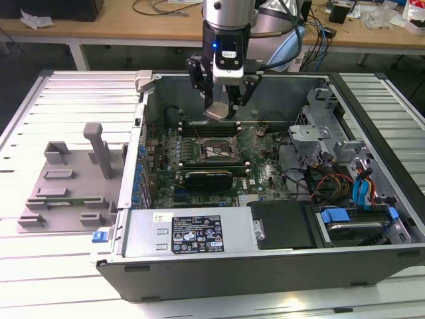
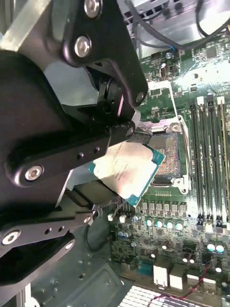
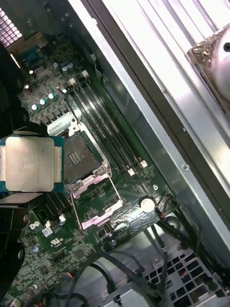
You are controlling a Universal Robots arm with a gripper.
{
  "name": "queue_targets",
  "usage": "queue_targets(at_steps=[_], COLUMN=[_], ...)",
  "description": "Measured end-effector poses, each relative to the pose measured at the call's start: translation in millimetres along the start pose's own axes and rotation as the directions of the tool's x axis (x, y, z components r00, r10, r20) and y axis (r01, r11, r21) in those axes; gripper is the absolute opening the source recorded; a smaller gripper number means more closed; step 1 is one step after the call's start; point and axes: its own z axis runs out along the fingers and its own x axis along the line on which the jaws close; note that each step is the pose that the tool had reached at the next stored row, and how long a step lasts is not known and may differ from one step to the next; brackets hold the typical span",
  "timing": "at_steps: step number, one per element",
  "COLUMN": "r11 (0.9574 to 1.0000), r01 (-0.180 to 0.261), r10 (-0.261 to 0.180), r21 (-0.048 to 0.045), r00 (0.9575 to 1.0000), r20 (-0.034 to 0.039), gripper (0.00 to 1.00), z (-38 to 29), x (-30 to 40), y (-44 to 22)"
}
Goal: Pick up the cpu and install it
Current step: 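Place the cpu into insertion slot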
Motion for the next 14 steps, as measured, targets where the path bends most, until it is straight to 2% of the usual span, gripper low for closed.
queue_targets(at_steps=[1,3,7,10,12,13,14], r11=[0.9995,0.9955,0.9877,0.9782,0.9691,0.9612,0.9578], r01=[-0.032,-0.095,-0.156,-0.208,-0.247,-0.276,-0.287], r10=[0.032,0.095,0.156,0.208,0.247,0.276,0.287], r21=[0.0004,0.0012,0.0020,0.0026,0.0030,0.0034,0.0036], r00=[0.9995,0.9955,0.9877,0.9782,0.9691,0.9612,0.9578], r20=[0.0000,0.0001,0.0002,0.0004,0.0005,0.0006,0.0006], gripper=[0.55,0.55,0.55,0.55,0.55,0.55,0.55], z=[0.1,0.3,0.5,0.6,0.7,0.8,0.8], x=[0.0,0.0,0.0,0.0,0.0,0.0,0.0], y=[0.0,0.0,0.0,0.0,0.0,0.0,0.0])
